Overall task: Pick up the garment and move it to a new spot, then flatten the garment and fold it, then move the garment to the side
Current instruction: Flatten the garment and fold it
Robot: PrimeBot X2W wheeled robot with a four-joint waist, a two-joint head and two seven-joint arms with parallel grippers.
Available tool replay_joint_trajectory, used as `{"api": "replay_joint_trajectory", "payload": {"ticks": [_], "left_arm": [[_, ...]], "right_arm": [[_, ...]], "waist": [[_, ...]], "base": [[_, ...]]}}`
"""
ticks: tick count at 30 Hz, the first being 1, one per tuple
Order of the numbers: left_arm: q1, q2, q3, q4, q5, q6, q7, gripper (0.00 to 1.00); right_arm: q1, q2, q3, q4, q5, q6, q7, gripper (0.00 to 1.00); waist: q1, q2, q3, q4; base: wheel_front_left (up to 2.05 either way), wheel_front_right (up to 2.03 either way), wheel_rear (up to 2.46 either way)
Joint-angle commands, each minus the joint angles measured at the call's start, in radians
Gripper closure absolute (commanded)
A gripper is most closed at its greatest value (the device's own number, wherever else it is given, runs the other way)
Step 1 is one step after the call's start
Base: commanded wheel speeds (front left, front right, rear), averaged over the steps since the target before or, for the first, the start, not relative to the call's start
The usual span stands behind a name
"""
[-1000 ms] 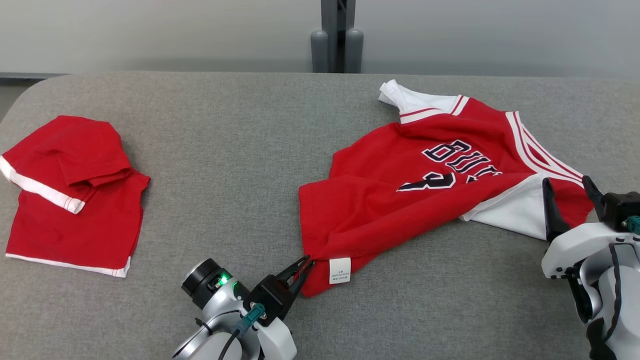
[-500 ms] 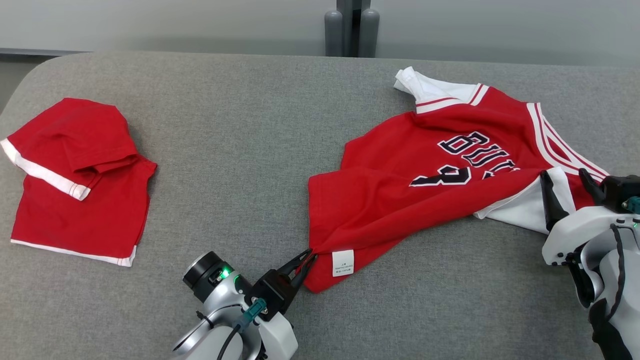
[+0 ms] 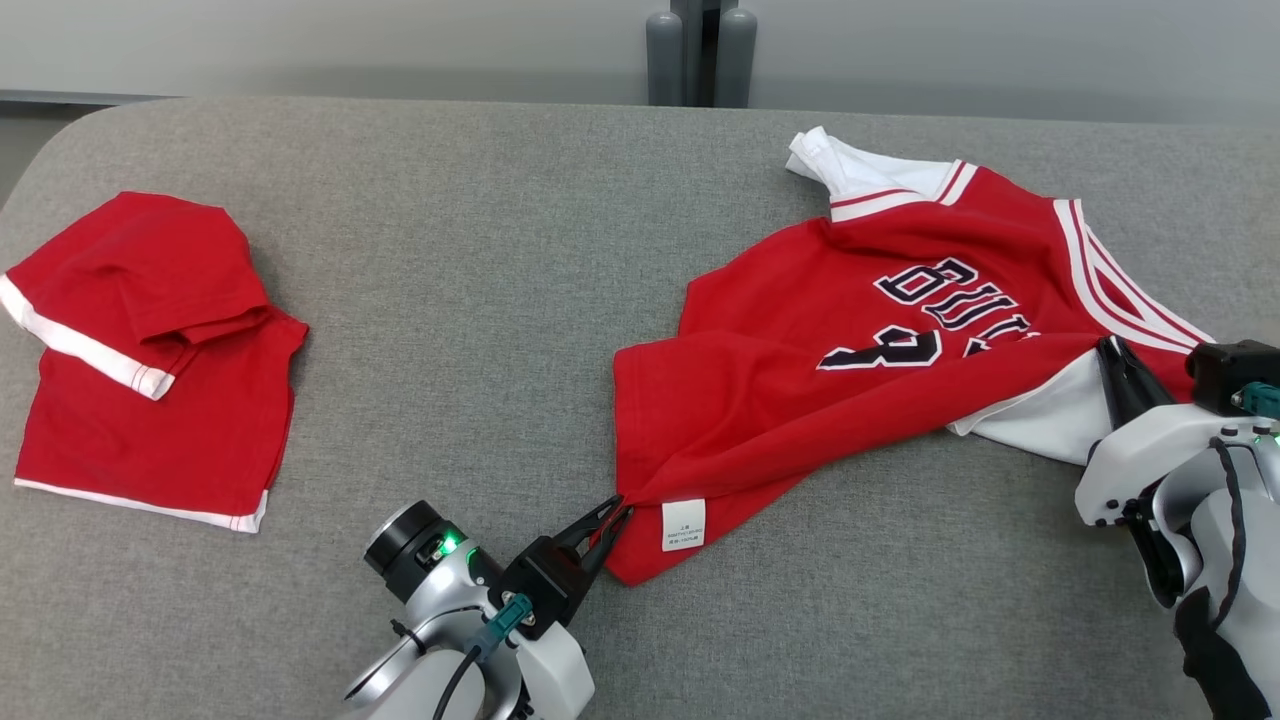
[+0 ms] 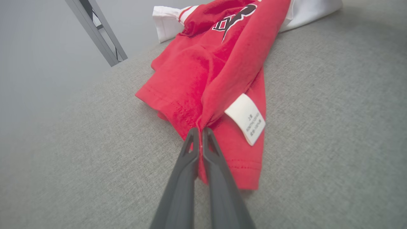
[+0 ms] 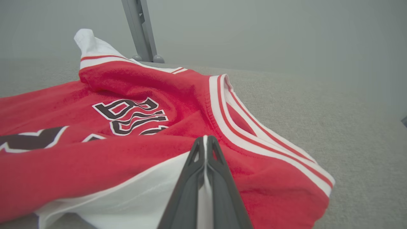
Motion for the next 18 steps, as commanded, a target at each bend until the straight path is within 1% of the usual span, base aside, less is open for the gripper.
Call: {"api": "replay_joint_trajectory", "payload": {"ticks": [1,6,11,18], "left_arm": [[-0.018,0.003,0.004,0.002,0.005,0.0,-0.004,1.0],[-0.013,0.003,0.011,0.009,-0.002,0.003,-0.004,1.0],[-0.003,0.01,0.043,0.004,-0.025,0.014,-0.004,1.0],[-0.025,0.029,0.096,-0.016,-0.05,0.01,-0.004,1.0]], "right_arm": [[-0.004,-0.005,0.004,-0.006,0.007,0.0,-0.001,1.0],[0.014,-0.026,0.013,-0.062,0.008,0.0,-0.001,1.0],[0.03,-0.045,0.025,-0.141,-0.001,0.0,-0.001,1.0],[0.028,-0.105,0.077,-0.29,-0.03,0.0,-0.001,1.0]], "waist": [[0.0,0.0,-0.001,-0.001],[0.0,0.0,-0.021,-0.009],[0.0,0.0,-0.071,-0.027],[0.0,0.0,-0.166,-0.052]], "base": [[0.0,0.0,0.0],[0.0,0.0,0.0],[0.0,0.0,0.0],[0.0,0.0,0.0]]}}
